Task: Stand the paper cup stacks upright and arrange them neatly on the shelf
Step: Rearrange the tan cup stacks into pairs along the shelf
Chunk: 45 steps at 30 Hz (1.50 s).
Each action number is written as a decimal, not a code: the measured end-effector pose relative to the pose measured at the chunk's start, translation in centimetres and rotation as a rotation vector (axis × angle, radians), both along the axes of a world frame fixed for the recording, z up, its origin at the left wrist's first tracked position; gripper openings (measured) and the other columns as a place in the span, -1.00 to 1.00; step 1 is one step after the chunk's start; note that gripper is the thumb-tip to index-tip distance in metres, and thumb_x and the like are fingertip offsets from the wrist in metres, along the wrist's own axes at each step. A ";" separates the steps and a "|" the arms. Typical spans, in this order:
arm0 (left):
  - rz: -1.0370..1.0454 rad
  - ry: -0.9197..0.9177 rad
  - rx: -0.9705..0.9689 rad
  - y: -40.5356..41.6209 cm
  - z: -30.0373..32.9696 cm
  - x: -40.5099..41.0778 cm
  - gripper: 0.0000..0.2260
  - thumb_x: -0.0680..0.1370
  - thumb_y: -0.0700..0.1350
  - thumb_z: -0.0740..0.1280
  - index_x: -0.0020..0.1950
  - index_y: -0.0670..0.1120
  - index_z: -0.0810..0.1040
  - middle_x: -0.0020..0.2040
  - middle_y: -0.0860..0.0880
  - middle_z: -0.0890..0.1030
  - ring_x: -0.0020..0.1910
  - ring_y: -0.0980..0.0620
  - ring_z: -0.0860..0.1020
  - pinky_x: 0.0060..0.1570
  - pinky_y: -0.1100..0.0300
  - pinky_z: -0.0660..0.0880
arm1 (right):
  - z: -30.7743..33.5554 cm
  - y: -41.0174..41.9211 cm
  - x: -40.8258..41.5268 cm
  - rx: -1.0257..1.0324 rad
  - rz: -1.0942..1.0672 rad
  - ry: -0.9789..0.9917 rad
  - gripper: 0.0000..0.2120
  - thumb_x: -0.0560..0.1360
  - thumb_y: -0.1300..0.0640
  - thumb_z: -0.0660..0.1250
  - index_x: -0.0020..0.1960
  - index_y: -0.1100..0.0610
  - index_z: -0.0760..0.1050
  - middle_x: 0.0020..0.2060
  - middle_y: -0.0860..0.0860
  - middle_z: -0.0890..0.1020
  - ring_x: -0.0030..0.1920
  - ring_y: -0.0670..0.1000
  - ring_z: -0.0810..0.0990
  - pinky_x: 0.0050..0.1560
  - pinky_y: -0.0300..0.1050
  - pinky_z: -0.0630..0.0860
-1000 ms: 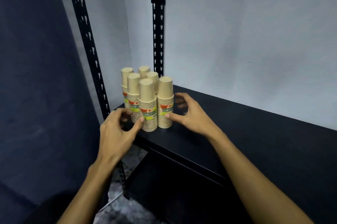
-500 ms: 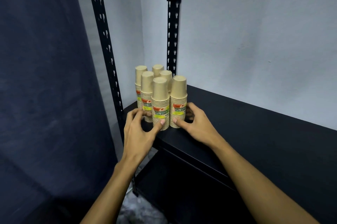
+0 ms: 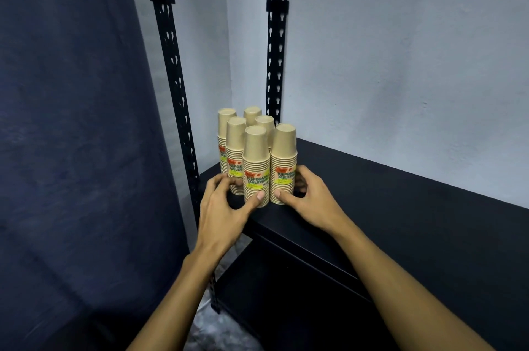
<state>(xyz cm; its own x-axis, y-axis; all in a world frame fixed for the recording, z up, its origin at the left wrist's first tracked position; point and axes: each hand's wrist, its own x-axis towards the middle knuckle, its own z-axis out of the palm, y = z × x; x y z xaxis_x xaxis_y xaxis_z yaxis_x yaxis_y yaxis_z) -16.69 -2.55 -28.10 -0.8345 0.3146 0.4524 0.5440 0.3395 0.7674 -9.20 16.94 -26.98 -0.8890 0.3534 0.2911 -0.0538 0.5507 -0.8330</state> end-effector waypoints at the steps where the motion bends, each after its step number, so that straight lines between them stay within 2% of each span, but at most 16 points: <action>1: 0.000 0.003 0.000 0.0 0.1 0.0 -0.56 0.41 0.27 0.49 0.15 0.04 0.57 0.32 0.06 0.45 0.27 0.06 0.49 0.26 0.09 0.47 | 0.0 0.0 0.0 0.001 0.001 0.001 -0.52 0.46 -0.02 0.53 0.32 -0.01 0.47 0.17 -0.15 0.66 0.17 -0.17 0.62 0.27 -0.04 0.57; 4: 0.007 0.005 0.013 0.0 0.3 0.1 -0.53 0.40 0.25 0.51 0.17 0.04 0.53 0.26 0.07 0.47 0.22 0.08 0.49 0.20 0.14 0.49 | 0.0 -0.1 0.1 0.003 0.002 0.000 -0.51 0.47 -0.02 0.52 0.33 0.00 0.46 0.18 -0.15 0.65 0.18 -0.18 0.61 0.28 -0.07 0.56; 6: 0.004 -0.025 0.063 -0.1 0.6 0.2 -0.46 0.37 0.23 0.54 0.22 0.06 0.44 0.22 0.08 0.48 0.19 0.11 0.50 0.11 0.28 0.45 | 0.0 -0.1 0.1 0.003 0.002 -0.002 -0.51 0.47 -0.02 0.52 0.33 0.00 0.46 0.19 -0.15 0.65 0.18 -0.18 0.61 0.28 -0.09 0.56; 8: -0.030 -0.058 0.122 -0.1 1.1 0.3 -0.36 0.35 0.22 0.58 0.29 0.08 0.36 0.27 0.09 0.50 0.22 0.14 0.51 0.08 0.38 0.39 | 0.1 -0.1 0.1 0.004 0.000 0.000 -0.51 0.46 -0.02 0.52 0.33 0.00 0.46 0.18 -0.15 0.65 0.17 -0.18 0.62 0.27 -0.09 0.56; 12: -0.098 -0.074 0.171 0.2 1.6 -0.1 -0.19 0.34 0.22 0.59 0.45 0.11 0.24 0.41 0.10 0.44 0.31 0.15 0.48 0.24 0.25 0.41 | 0.0 -0.2 0.1 0.009 -0.002 0.001 -0.52 0.46 -0.02 0.53 0.31 -0.03 0.46 0.15 -0.19 0.65 0.15 -0.22 0.61 0.24 -0.15 0.55; 15: -0.108 -0.081 0.174 0.3 1.5 -0.3 -0.16 0.34 0.23 0.58 0.48 0.11 0.21 0.43 0.07 0.45 0.32 0.12 0.49 0.28 0.17 0.44 | 0.1 -0.2 0.1 0.008 0.000 0.001 -0.51 0.45 -0.02 0.53 0.31 -0.03 0.45 0.16 -0.19 0.65 0.16 -0.21 0.61 0.22 -0.19 0.54; 17: -0.117 -0.079 0.174 0.3 1.4 -0.4 -0.18 0.35 0.21 0.59 0.47 0.11 0.22 0.41 0.07 0.48 0.32 0.11 0.50 0.30 0.15 0.45 | 0.1 -0.2 0.2 0.010 0.000 0.000 -0.51 0.46 -0.01 0.53 0.32 -0.01 0.45 0.17 -0.18 0.65 0.17 -0.20 0.60 0.21 -0.21 0.53; 22: -0.120 -0.050 0.168 0.2 1.5 -0.4 -0.19 0.35 0.21 0.59 0.46 0.12 0.23 0.39 0.12 0.46 0.33 0.15 0.48 0.25 0.27 0.40 | 0.0 -0.2 0.1 0.011 -0.005 0.000 -0.51 0.45 -0.02 0.53 0.32 -0.02 0.45 0.16 -0.18 0.65 0.16 -0.20 0.61 0.20 -0.20 0.54; 27: -0.017 0.084 0.191 0.2 2.2 0.2 -0.24 0.38 0.20 0.57 0.46 0.06 0.28 0.34 0.14 0.40 0.30 0.23 0.40 0.23 0.38 0.33 | -0.1 -0.1 0.1 0.019 -0.006 -0.005 -0.50 0.45 -0.03 0.53 0.32 -0.03 0.45 0.15 -0.18 0.64 0.17 -0.19 0.60 0.23 -0.15 0.55; 29: 0.028 0.131 0.229 0.3 2.6 0.4 -0.30 0.41 0.18 0.56 0.42 0.03 0.34 0.29 0.12 0.43 0.27 0.22 0.44 0.21 0.37 0.40 | -0.1 -0.1 0.0 0.020 -0.008 -0.002 -0.49 0.44 -0.04 0.54 0.32 -0.03 0.45 0.15 -0.19 0.64 0.17 -0.20 0.60 0.23 -0.16 0.55; 32: 0.023 0.109 0.246 0.8 3.0 0.6 -0.40 0.42 0.17 0.56 0.34 0.02 0.40 0.18 0.09 0.53 0.15 0.20 0.52 0.12 0.31 0.50 | 0.0 -0.1 0.1 0.019 -0.010 0.006 -0.48 0.45 -0.03 0.53 0.34 -0.02 0.44 0.15 -0.18 0.65 0.16 -0.20 0.61 0.23 -0.15 0.56; 37: -0.007 0.074 0.223 1.2 2.3 0.6 -0.53 0.42 0.14 0.56 0.22 0.03 0.48 0.05 0.11 0.59 0.01 0.18 0.57 0.01 0.25 0.55 | 0.2 -0.2 0.3 -0.006 -0.011 0.063 -0.46 0.46 0.03 0.54 0.37 0.02 0.44 0.19 -0.13 0.66 0.19 -0.17 0.62 0.22 -0.17 0.55; 40: -0.038 0.065 0.203 1.1 2.1 0.8 -0.62 0.43 0.10 0.56 0.15 0.06 0.51 -0.02 0.13 0.63 -0.08 0.21 0.59 -0.08 0.34 0.56 | 0.3 -0.3 0.4 0.012 -0.012 0.080 -0.44 0.46 0.04 0.54 0.38 0.02 0.43 0.20 -0.13 0.65 0.19 -0.19 0.61 0.15 -0.26 0.52; 45: -0.050 0.045 0.206 1.0 1.8 0.8 -0.58 0.43 0.08 0.56 0.20 -0.01 0.55 -0.01 0.12 0.64 -0.08 0.24 0.59 -0.13 0.43 0.50 | 0.3 -0.3 0.5 0.011 -0.006 0.082 -0.42 0.46 0.04 0.54 0.41 0.03 0.41 0.21 -0.13 0.64 0.19 -0.18 0.61 0.15 -0.24 0.54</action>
